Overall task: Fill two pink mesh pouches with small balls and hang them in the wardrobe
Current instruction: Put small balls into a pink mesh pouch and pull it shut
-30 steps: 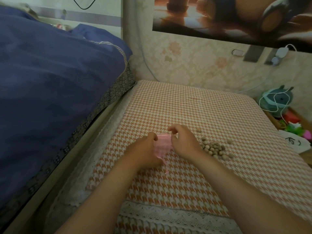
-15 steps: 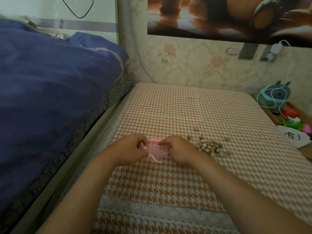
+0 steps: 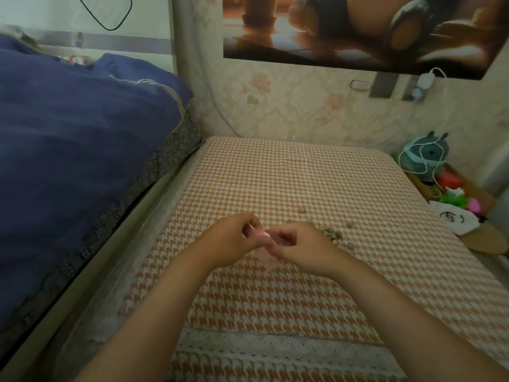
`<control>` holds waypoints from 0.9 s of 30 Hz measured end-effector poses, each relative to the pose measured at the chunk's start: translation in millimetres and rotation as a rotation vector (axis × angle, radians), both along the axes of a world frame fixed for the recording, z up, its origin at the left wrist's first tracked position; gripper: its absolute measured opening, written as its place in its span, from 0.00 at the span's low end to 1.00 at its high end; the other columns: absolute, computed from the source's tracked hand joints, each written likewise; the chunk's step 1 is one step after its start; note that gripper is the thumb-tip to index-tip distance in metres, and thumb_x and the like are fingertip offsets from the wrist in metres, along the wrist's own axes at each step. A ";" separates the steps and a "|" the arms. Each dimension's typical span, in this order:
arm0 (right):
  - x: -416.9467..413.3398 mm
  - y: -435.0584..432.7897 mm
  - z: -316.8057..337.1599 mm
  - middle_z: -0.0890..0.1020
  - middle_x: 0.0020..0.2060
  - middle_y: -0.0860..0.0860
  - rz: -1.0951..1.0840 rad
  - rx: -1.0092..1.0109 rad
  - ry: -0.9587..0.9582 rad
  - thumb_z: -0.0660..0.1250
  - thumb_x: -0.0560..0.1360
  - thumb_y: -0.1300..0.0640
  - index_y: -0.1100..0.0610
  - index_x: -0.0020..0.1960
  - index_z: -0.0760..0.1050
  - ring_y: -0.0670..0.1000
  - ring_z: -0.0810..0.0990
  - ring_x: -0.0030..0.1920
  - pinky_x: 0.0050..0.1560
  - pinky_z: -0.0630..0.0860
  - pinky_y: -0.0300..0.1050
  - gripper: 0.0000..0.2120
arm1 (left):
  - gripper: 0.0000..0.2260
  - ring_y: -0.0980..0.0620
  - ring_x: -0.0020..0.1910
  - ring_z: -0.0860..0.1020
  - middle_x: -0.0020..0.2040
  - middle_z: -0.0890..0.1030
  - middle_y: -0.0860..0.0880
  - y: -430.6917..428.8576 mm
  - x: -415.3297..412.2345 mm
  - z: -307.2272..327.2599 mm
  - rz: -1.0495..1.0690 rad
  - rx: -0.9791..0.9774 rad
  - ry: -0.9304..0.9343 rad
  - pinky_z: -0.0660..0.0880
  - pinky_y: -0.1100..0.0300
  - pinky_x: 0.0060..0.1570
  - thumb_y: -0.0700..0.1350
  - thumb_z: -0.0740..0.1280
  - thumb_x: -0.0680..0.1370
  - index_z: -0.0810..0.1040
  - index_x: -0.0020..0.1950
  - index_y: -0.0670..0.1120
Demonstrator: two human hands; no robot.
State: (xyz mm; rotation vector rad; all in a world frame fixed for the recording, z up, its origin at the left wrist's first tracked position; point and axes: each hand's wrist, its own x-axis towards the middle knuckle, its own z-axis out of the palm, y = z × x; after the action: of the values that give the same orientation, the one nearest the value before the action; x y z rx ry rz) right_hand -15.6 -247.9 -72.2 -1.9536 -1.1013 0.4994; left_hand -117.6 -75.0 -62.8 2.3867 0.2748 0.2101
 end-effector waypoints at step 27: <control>18.1 -25.7 5.6 0.82 0.39 0.38 -0.179 -0.153 -0.311 0.77 0.74 0.50 0.42 0.42 0.82 0.38 0.80 0.41 0.47 0.80 0.42 0.05 | 0.11 0.59 0.36 0.78 0.40 0.83 0.55 -23.8 22.1 -16.7 -0.145 -0.028 0.013 0.80 0.55 0.41 0.48 0.74 0.75 0.72 0.49 0.57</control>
State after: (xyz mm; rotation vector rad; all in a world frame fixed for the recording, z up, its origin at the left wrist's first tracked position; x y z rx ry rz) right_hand 2.5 -273.6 -66.7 -2.2953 -1.0872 0.1910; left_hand -95.4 -98.8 -79.5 2.3693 0.1092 0.1228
